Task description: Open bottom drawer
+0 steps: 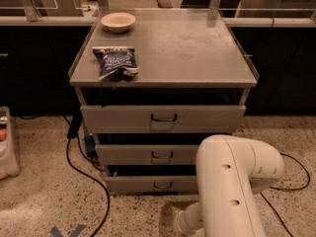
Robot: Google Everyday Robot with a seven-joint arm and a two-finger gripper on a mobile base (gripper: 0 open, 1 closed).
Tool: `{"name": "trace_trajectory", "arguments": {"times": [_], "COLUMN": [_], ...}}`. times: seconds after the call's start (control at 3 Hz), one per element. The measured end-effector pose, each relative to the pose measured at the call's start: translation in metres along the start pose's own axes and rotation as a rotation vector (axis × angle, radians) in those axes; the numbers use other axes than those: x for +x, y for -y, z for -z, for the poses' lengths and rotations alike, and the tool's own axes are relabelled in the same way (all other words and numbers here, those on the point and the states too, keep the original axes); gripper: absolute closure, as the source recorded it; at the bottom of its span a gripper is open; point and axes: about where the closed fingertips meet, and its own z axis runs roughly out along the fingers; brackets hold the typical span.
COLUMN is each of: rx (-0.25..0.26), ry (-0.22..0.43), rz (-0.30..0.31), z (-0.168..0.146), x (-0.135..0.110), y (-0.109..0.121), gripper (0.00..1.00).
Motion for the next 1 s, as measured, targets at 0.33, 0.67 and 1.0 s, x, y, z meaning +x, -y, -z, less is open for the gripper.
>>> {"name": "trace_trajectory", "arguments": {"times": [0.33, 0.67, 1.0], "rx": [0.028, 0.075, 0.108], "ry": [-0.019, -0.032, -0.02], "rz": [0.011, 0.023, 0.042], "z": [0.007, 0.027, 0.037], "x": [0.0, 0.002, 0.001], "y": [0.016, 0.038, 0.056], "gripper": [0.0, 0.0, 0.0]}}
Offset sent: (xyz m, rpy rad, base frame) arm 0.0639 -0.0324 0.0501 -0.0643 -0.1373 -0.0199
